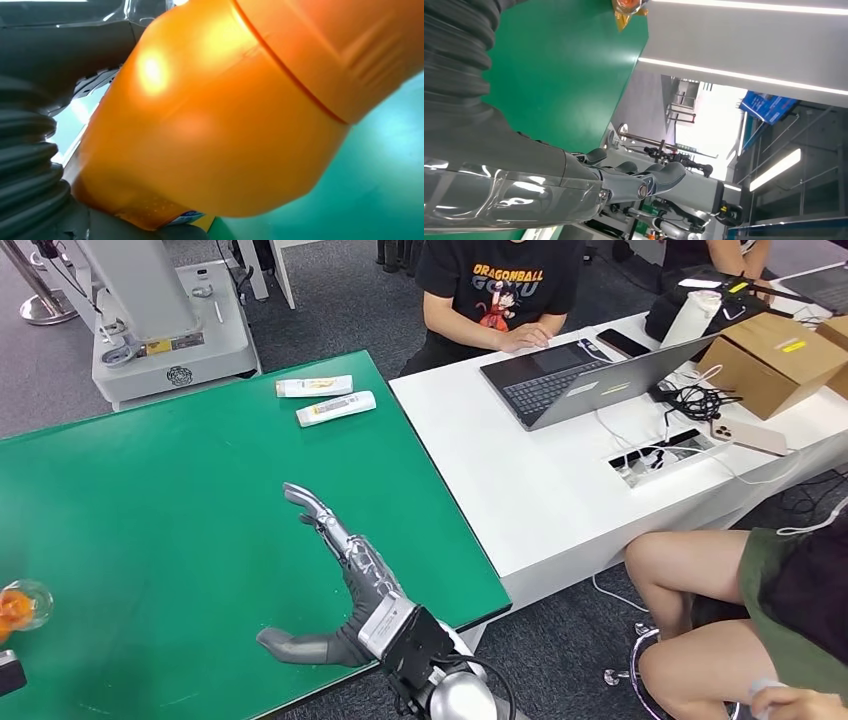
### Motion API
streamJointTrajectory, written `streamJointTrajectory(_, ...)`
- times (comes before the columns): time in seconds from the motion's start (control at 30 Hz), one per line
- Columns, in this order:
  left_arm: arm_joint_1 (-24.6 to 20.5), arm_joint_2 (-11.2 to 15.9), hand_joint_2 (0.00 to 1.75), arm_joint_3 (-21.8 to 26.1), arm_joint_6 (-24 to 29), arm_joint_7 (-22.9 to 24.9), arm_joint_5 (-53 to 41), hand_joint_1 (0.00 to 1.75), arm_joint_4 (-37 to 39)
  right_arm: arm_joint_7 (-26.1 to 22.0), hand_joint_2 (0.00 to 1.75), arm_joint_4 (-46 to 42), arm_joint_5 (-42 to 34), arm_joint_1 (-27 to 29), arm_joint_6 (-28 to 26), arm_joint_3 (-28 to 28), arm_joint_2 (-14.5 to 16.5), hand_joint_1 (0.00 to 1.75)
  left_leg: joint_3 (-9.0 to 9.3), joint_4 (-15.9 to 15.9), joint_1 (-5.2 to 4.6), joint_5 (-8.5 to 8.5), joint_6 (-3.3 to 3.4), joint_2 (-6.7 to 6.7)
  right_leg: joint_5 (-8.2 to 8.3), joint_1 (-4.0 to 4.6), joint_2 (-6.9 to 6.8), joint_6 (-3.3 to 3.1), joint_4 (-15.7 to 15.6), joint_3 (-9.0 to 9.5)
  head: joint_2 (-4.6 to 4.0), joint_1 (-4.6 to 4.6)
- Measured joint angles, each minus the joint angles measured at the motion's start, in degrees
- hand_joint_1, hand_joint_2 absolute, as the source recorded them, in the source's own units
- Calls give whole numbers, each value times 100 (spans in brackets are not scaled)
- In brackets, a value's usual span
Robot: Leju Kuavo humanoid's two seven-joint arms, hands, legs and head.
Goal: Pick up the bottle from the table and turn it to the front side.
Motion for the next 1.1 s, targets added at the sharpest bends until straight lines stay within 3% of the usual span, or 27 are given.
streamJointTrajectory(0.4, 34, -66, 175, -366, 372, -44, -101, 175, 929, -210, 175, 184, -266, -10, -388, 86, -106, 0, -1, -3, 0, 0, 0, -2, -4, 0, -1, 0, 1, 0, 0, 1)
streamJointTrajectory(1.1, 228, -83, 175, -489, 804, 116, -201, 175, 1726, -263, 175, 410, -461, -171, -620, 329, -299, 0, 1, -3, 0, 0, -1, 0, -3, 0, 0, 0, 3, 0, 0, 1)
